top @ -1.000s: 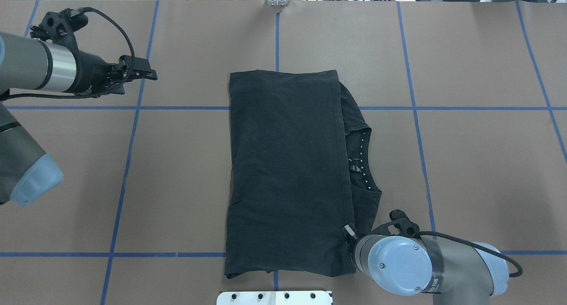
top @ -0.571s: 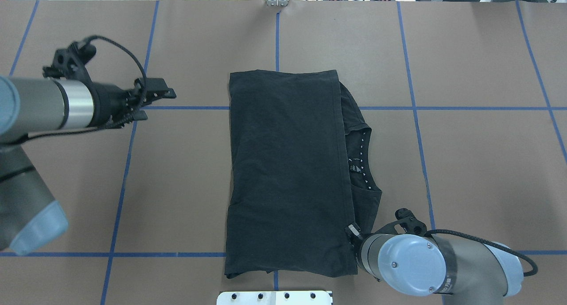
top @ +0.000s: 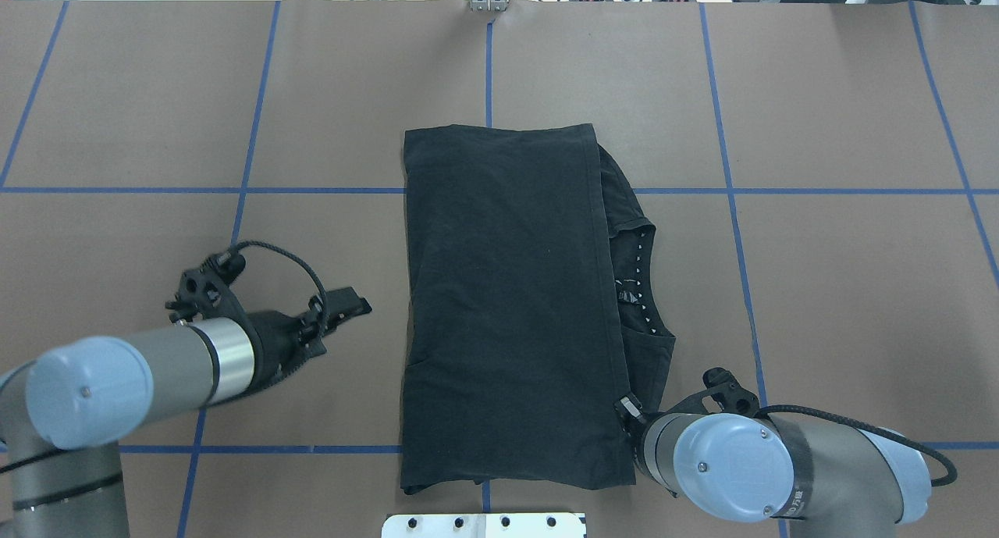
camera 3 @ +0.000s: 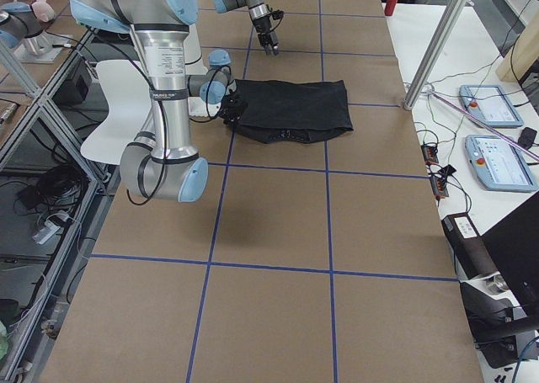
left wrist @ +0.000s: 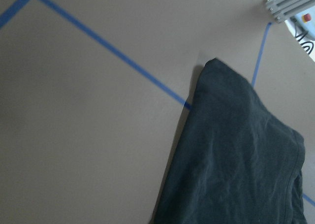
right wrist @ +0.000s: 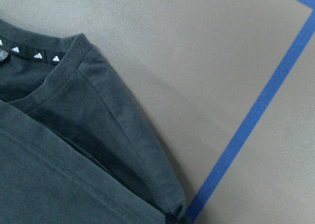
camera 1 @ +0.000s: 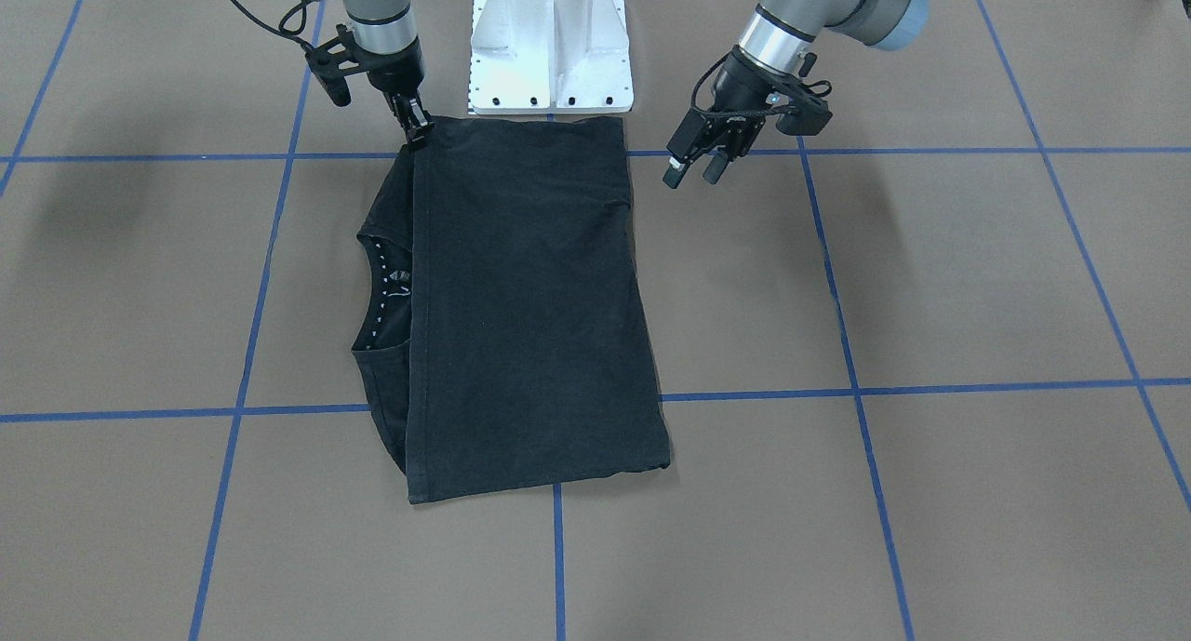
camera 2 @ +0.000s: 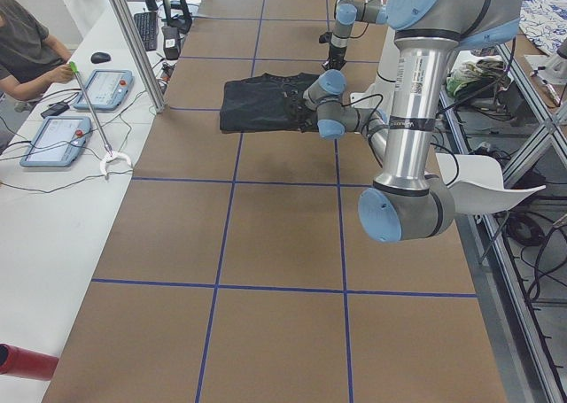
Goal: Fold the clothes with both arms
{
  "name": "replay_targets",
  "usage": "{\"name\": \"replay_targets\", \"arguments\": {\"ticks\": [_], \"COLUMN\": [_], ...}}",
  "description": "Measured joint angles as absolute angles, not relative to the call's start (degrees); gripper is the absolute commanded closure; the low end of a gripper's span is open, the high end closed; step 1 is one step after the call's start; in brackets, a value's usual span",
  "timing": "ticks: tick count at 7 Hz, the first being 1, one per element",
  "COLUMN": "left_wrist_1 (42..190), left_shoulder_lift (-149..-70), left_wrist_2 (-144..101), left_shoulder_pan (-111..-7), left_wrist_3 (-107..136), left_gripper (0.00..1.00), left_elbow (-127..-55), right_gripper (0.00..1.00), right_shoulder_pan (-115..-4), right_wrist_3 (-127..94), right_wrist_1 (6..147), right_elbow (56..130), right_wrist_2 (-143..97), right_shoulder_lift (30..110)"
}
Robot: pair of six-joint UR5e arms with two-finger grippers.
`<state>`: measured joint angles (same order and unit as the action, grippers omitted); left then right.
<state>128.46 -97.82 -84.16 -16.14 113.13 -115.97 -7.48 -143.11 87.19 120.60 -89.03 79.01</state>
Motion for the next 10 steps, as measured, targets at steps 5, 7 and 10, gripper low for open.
{"name": "replay_targets", "arguments": {"ticks": [5, 7, 10], "left_wrist_1": [127.8, 127.7, 125.0], "left_shoulder_lift": [-99.9, -100.9, -104.0], "left_wrist_2": [-83.3, -83.2, -83.3], "left_shoulder_pan": [-3.8, -2.7, -2.6], "left_wrist_3": [114.2, 114.2, 114.1], "left_gripper": [0.22, 0.24, 0.27], "left_elbow": [-112.9, -111.8, -110.0], "right_gripper": [1.00, 1.00, 1.00], "right_shoulder_pan": [-7.4, -7.6, -7.9], "right_wrist_3": [-143.0, -143.0, -143.0], "right_wrist_1": [87.2, 87.2, 87.2], "right_elbow": [120.7, 120.7, 120.8], "right_wrist_2": [-89.4, -89.5, -89.9], "right_shoulder_lift": [78.8, 78.7, 78.6]}}
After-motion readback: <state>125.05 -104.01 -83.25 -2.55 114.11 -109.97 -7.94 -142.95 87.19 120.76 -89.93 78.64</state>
